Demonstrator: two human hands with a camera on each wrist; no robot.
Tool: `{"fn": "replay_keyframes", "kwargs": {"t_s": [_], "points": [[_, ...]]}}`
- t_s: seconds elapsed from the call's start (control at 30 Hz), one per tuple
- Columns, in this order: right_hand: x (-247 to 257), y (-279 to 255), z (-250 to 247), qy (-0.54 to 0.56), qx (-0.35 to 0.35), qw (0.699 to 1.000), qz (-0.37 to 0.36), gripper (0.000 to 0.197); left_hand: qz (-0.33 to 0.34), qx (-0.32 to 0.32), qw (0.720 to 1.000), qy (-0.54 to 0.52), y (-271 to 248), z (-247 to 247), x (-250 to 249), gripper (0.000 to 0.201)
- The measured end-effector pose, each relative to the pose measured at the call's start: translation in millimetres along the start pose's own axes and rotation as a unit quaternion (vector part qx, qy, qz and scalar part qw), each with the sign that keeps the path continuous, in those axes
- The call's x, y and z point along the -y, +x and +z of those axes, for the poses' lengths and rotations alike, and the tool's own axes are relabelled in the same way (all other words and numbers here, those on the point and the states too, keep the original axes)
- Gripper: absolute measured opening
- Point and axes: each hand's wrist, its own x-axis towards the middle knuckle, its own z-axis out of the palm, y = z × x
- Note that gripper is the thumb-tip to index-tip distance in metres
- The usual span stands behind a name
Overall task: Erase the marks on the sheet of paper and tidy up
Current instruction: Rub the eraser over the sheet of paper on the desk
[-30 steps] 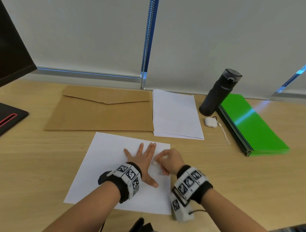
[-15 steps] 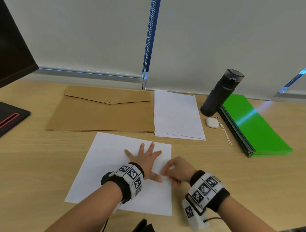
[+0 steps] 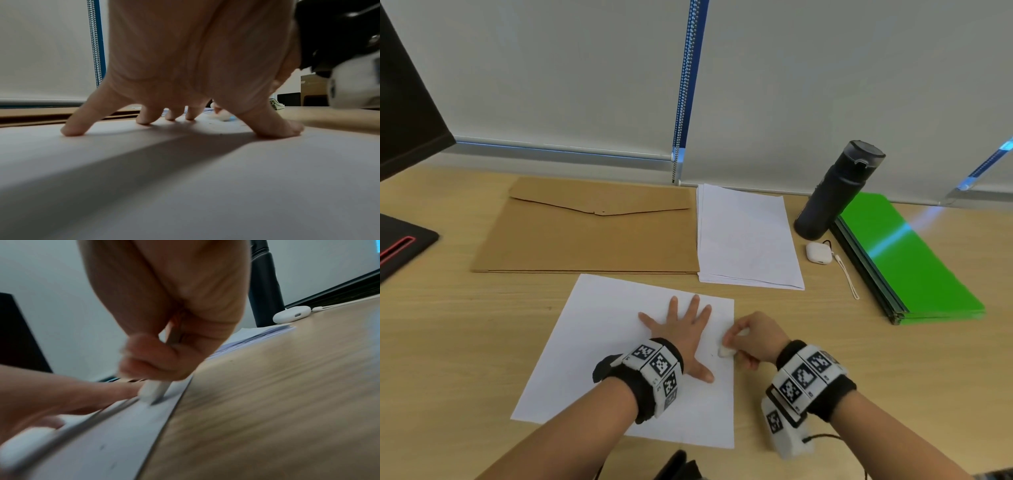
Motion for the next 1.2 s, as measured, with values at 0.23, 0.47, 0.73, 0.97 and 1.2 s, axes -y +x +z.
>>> {"fn": "replay_keyframes", "kwargs": {"t_s": [0.23,0.47,0.73,0.97,1.2], "points": [[3,9,4,0.053,-0.086,0.995,-0.014,0.009,-0.002,0.006,1.000,0.004,-1,-2,-2,0.119],[11,16,-2,0.071,-0.087,0.994,-0.004,0.010,0.003,0.007,1.000,0.010,0,-1,0,0.119],[6,3,4,0.022,0.004,1.000,0.012,0.011,0.005,0.008,1.000,0.008,0,-1,-1,0.119],[5,16,6,0.089,-0.082,0.993,0.010,0.011,0.001,-0.001,1.000,0.001,-1,1,1,0.121],[5,21,-7,0.075,-0.114,0.991,0.000,0.012,0.002,-0.002,1.000,0.002,-1,-1,1,0.124]]}}
